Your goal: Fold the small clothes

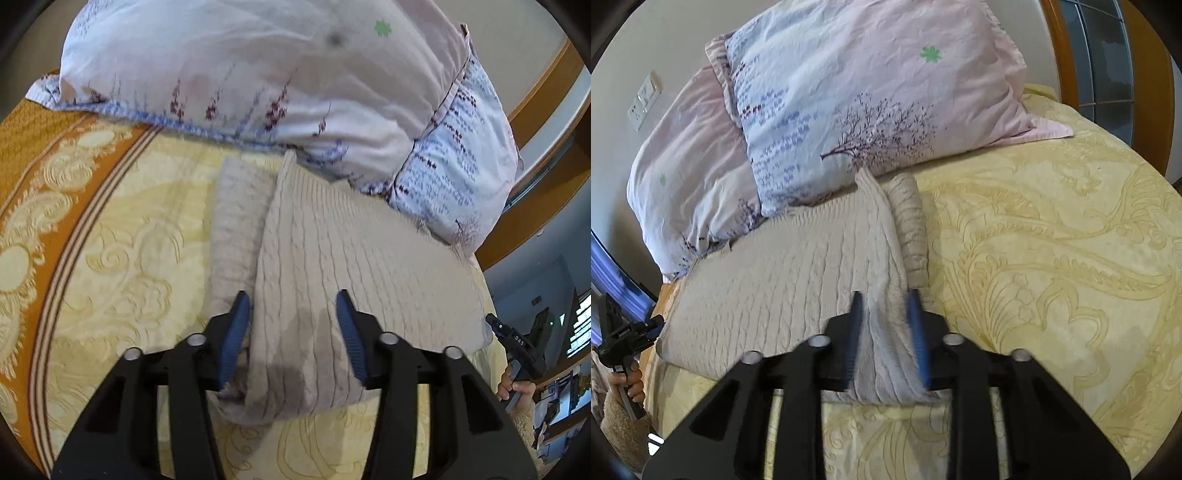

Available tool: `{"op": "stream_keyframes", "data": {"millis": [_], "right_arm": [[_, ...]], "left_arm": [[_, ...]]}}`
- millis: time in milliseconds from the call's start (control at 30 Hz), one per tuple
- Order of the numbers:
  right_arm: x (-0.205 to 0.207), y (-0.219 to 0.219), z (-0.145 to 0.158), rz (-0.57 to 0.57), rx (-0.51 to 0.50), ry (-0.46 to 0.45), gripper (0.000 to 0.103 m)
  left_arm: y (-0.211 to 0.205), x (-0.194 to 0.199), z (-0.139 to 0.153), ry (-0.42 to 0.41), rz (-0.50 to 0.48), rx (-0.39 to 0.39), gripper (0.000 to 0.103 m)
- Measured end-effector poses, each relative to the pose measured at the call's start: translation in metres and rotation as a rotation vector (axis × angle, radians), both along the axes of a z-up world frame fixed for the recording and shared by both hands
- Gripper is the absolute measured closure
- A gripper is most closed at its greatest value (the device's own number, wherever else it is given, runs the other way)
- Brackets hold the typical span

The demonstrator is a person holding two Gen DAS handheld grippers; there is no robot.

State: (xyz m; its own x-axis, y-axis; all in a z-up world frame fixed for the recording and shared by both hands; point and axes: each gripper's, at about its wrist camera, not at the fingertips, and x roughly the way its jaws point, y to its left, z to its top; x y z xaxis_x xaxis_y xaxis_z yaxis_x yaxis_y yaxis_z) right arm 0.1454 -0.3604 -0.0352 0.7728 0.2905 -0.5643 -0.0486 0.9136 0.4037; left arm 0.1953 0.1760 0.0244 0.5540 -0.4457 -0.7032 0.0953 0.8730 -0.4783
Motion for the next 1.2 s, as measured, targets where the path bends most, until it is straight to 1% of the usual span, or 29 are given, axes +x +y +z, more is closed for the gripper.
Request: {"op": "stream_keyframes", "data": {"millis": [33,100,167,233,267,300,400,467,567,667,733,767,867,900,933,967,1000,1033,1067,1133,1200], "right_arm": [[-0.001,0.001,0.000,0.006,-0.001,-0.002,0.089],[-0.002,0.003,0.000,0.011,-0.005,-0.004,0.089],[-0.001,0.004,-0.001,0.010,-0.018,0.004,0.089],[0.002,0.005,-0.003,0.013,-0.015,0.017,0.089],[0.002,0.006,-0.004,0.014,-0.024,0.018,0.089],[0.001,0.008,-0.004,0.017,-0.032,0.014,0.090],[-0.006,0.006,0.002,0.003,-0.011,-0.012,0.093],[-0.013,0.000,0.008,-0.013,0.017,-0.030,0.093],[-0.020,-0.004,0.009,-0.027,0.035,-0.025,0.093],[-0.019,-0.001,0.001,-0.051,-0.003,0.012,0.093],[-0.012,0.002,-0.006,-0.072,-0.044,0.047,0.093],[-0.008,0.004,-0.009,-0.077,-0.059,0.067,0.093],[-0.005,0.010,-0.004,-0.091,-0.116,0.068,0.092],[-0.006,0.012,-0.001,-0.095,-0.129,0.061,0.089],[-0.007,0.013,0.001,-0.103,-0.143,0.055,0.084],[-0.009,0.016,0.007,-0.117,-0.167,0.037,0.078],[-0.012,0.020,0.014,-0.129,-0.192,0.010,0.075],[-0.014,0.026,0.020,-0.128,-0.210,-0.020,0.069],[-0.013,0.031,0.024,-0.113,-0.214,-0.037,0.065],[-0.008,0.047,0.031,-0.046,-0.206,-0.063,0.064],[0.002,0.070,0.034,0.033,-0.203,-0.064,0.064]], "left_arm": [[-0.001,-0.001,-0.002,0.002,-0.001,0.004,0.061],[-0.003,-0.002,-0.003,0.004,-0.006,0.007,0.068],[-0.003,-0.002,-0.005,0.014,-0.003,0.008,0.072],[-0.001,-0.001,-0.008,0.021,0.004,0.001,0.080],[0.001,0.000,-0.009,0.028,0.007,-0.008,0.089],[0.003,0.000,-0.011,0.034,0.009,-0.026,0.095],[0.010,-0.003,-0.009,0.033,0.013,-0.043,0.096],[0.015,-0.008,-0.004,0.015,0.002,-0.036,0.096],[0.019,-0.013,-0.002,0.008,-0.014,-0.030,0.096],[0.019,-0.016,-0.008,0.017,-0.024,-0.003,0.096],[0.019,-0.014,-0.015,0.033,-0.021,-0.009,0.096],[0.019,-0.013,-0.018,0.040,-0.017,-0.014,0.096],[0.019,-0.014,-0.017,0.035,-0.013,-0.015,0.091],[0.019,-0.015,-0.016,0.031,-0.015,-0.015,0.088],[0.020,-0.017,-0.012,0.019,-0.014,-0.010,0.085],[0.020,-0.018,-0.008,0.009,-0.010,-0.008,0.080],[0.022,-0.019,-0.003,-0.009,0.002,-0.009,0.071],[0.022,-0.021,0.004,-0.032,0.021,-0.002,0.064],[0.020,-0.021,0.009,-0.052,0.035,0.008,0.053],[0.009,-0.020,0.020,-0.095,0.019,0.025,0.051],[-0.008,-0.016,0.023,-0.108,-0.009,0.045,0.047]]}}
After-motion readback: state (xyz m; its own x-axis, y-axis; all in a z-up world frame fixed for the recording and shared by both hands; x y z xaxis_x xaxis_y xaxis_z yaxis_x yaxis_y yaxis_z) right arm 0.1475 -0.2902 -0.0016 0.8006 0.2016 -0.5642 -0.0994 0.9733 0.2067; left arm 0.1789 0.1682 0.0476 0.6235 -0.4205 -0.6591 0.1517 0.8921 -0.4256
